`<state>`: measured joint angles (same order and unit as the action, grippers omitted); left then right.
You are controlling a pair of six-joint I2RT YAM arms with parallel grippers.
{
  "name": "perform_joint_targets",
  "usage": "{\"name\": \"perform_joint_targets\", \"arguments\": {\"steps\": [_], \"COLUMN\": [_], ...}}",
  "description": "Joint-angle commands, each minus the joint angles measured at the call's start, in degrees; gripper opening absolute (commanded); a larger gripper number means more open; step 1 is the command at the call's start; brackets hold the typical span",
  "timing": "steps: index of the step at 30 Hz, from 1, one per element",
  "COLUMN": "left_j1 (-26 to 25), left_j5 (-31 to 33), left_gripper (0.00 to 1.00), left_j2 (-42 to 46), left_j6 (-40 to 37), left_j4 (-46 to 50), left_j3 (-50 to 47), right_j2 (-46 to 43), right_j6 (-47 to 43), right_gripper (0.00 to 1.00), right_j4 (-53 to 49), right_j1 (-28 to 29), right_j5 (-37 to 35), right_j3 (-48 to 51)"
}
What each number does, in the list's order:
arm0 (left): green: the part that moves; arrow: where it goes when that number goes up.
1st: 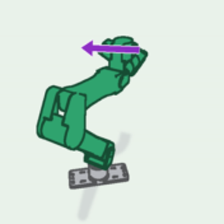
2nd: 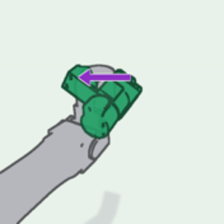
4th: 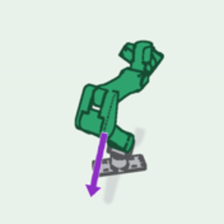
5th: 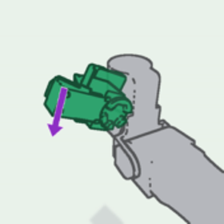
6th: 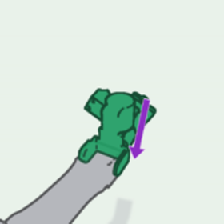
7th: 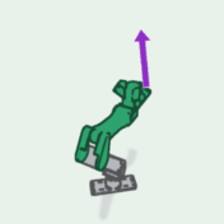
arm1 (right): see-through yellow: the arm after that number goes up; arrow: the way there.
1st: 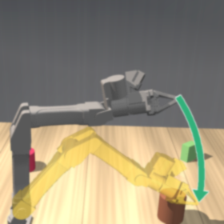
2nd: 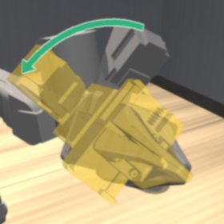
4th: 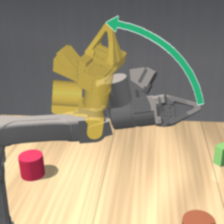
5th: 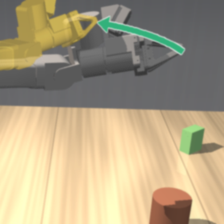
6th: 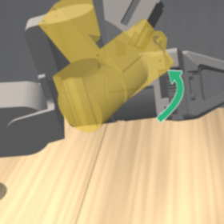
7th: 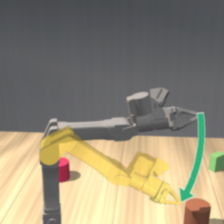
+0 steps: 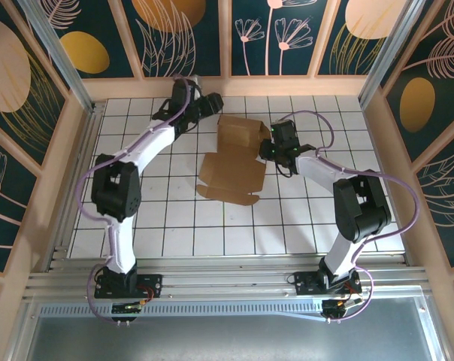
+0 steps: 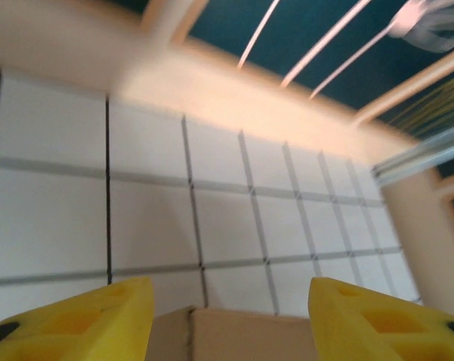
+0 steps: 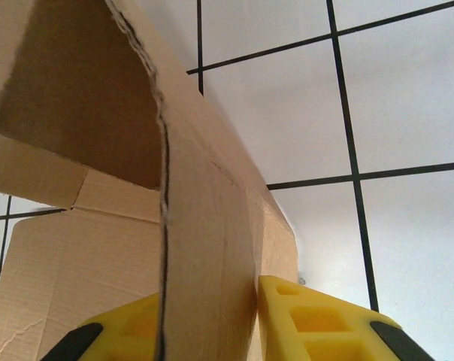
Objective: Fold the paper box
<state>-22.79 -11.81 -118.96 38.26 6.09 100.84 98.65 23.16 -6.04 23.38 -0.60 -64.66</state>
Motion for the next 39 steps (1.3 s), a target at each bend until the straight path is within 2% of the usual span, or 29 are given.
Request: {"name": "perform_joint_targets", "arguments": {"steps": [1, 7, 11, 17, 22, 26, 30, 34, 37, 39], "left_j1": [-0.81, -0.77, -0.81, -0.77, -0.77, -0.77, -0.79, -0.77, -0.75, -0.74], "left_j5": [-8.83, -15.77, -16.33, -16.45, -16.49, -16.22, -15.56, -15.46, -15.35, -15.2], "left_gripper": [0.58, 0.56, 0.49, 0.48, 0.49, 0.49, 0.49, 0.49, 0.49, 0.49], "left_j2": [-3.54, -6.43, -6.28, -4.87, -4.88, -4.64, -4.59, -4.95, -5.11, -5.29], "left_j6": [0.55, 2.63, 3.74, 5.45, 5.52, 5.44, 5.03, 4.69, 4.31, 3.96], "left_j4": [8.16, 4.69, 2.79, 0.29, 0.24, 0.16, 0.4, 0.59, 0.83, 1.33], "left_j3": [5.16, 4.43, 1.57, -1.61, -1.52, -1.95, -2.05, -1.54, -1.03, -0.42], "right_j2": [0.99, 1.24, 1.2, 1.95, 2.46, 0.19, -1.4, -8.1, -14.66, -17.96], "right_j6": [-0.44, -0.66, 0.49, 3.73, 4.26, -1.21, -7.09, -14.2, -16.88, -18.05], "right_gripper": [0.24, 0.24, 0.24, 0.25, 0.32, 0.41, 0.51, 0.59, 0.68, 0.71], "right_j4": [-0.88, -1.16, -0.5, 1.7, 6.82, 15.13, 13.92, 19.89, 26.05, 27.13], "right_j1": [0.71, 0.8, 0.81, 1.02, 1.48, 1.28, 0.61, 0.12, -1.85, -4.04], "right_j5": [-0.89, -0.59, 0.63, 4.91, 10.01, 14.99, 12.81, 12.03, 15.82, 19.89], "right_j3": [-2.26, -2.93, -3.01, -2.66, -0.04, 3.9, 2.86, 8.44, 14.4, 16.23]}}
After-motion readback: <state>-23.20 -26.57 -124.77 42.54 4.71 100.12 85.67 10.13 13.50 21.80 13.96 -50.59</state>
